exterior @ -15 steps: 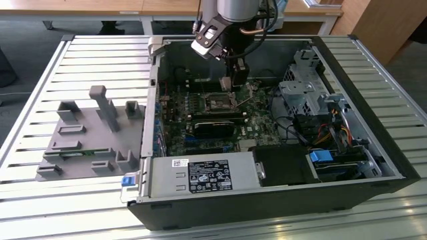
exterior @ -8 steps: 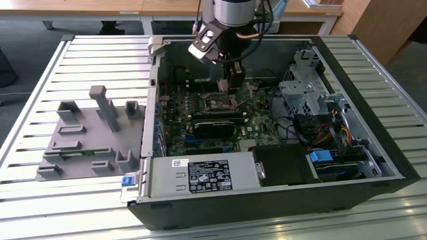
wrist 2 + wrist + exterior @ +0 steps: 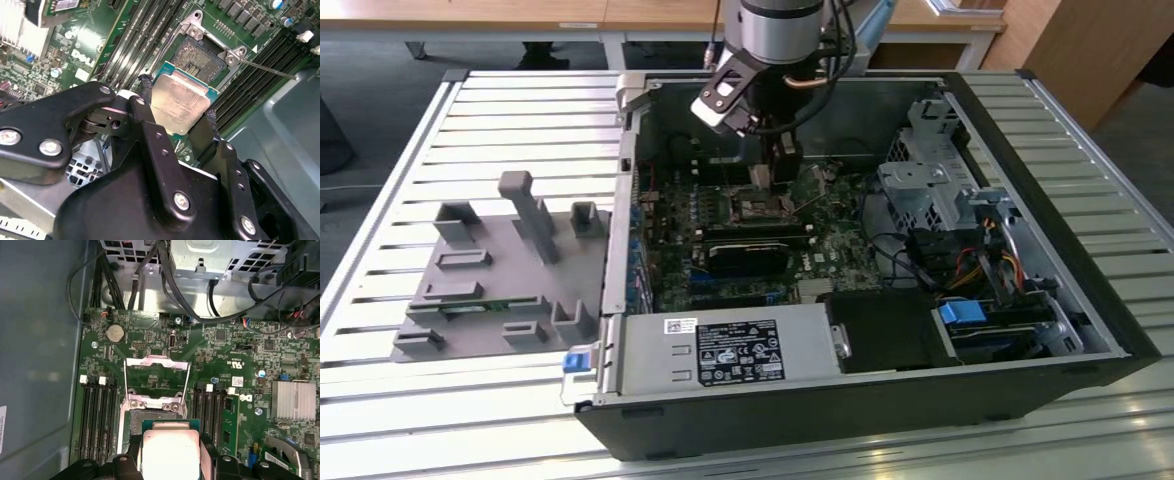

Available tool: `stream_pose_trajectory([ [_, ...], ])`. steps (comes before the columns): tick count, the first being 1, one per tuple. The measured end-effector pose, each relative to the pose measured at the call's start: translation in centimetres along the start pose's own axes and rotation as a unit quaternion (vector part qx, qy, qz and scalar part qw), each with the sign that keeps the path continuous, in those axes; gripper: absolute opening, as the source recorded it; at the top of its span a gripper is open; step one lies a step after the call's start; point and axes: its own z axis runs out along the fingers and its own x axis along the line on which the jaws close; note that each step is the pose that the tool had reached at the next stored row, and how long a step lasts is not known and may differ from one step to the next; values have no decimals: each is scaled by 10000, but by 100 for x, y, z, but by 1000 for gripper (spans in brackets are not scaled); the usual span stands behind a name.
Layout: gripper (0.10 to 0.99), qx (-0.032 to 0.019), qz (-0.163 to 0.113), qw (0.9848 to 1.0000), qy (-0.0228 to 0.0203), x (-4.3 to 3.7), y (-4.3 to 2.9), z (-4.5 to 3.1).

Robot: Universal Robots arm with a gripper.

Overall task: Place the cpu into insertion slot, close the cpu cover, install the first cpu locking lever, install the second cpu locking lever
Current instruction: 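Place the cpu into insertion slot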

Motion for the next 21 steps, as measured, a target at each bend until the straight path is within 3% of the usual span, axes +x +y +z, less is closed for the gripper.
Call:
stream_pose_trajectory([
  [9, 541, 1, 174, 9998, -12, 50, -24, 162],
  [21, 541, 1, 168, 9999, -16, 102, -97, 355],
])
